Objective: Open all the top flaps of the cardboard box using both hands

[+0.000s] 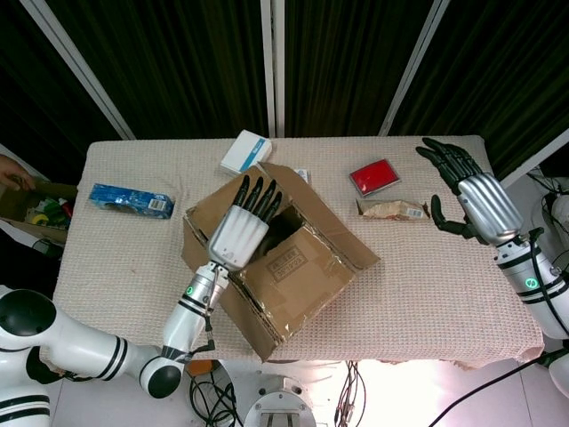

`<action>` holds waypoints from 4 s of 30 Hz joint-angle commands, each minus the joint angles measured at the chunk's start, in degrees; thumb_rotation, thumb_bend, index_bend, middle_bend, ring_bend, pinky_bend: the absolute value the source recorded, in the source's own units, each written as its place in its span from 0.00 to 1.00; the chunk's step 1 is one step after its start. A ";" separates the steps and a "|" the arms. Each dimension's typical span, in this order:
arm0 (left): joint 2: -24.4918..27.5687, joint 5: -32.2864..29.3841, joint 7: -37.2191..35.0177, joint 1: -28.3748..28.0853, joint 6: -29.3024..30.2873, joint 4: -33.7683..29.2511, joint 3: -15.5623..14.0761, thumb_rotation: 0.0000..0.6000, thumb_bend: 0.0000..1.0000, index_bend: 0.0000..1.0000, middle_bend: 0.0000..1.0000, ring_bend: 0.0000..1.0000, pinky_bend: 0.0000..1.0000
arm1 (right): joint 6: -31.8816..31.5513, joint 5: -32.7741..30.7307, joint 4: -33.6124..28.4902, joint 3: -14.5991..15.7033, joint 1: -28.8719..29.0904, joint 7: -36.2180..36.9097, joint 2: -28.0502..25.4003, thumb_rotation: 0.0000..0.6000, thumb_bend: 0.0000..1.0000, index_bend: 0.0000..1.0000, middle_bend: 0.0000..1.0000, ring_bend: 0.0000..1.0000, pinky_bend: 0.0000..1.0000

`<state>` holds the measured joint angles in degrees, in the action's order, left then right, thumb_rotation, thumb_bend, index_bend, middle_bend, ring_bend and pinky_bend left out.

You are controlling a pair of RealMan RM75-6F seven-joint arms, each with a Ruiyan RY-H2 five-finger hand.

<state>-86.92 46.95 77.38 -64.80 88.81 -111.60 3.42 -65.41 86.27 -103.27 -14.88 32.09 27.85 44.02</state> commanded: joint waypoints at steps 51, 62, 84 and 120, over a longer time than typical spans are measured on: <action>30.30 11.63 -71.44 31.98 -17.99 15.51 10.09 0.00 0.00 0.00 0.08 0.00 0.11 | 32.09 -25.07 -2.61 -0.69 30.10 -29.57 18.22 1.00 0.67 0.00 0.22 0.00 0.00; 36.39 27.18 -86.19 40.75 -18.18 17.50 2.71 0.00 0.00 0.00 0.08 0.00 0.11 | 30.20 -46.42 2.14 5.57 43.99 -45.32 28.57 1.00 0.66 0.00 0.23 0.00 0.00; 33.46 33.50 -89.13 47.43 -15.51 20.30 -1.17 0.00 0.00 0.00 0.08 0.00 0.11 | 25.38 -51.80 -7.09 5.60 46.80 -45.74 22.90 1.00 0.71 0.00 0.71 0.13 0.00; 32.44 32.68 -82.12 46.10 -19.48 15.43 0.51 0.00 0.00 0.00 0.08 0.00 0.11 | 28.53 -17.04 -31.37 -2.58 21.49 -21.17 -10.06 1.00 0.64 0.00 0.68 0.15 0.00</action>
<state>-54.48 79.62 -4.75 -18.70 69.33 -96.16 3.94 -37.03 66.53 -133.76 -17.37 55.65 4.92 35.46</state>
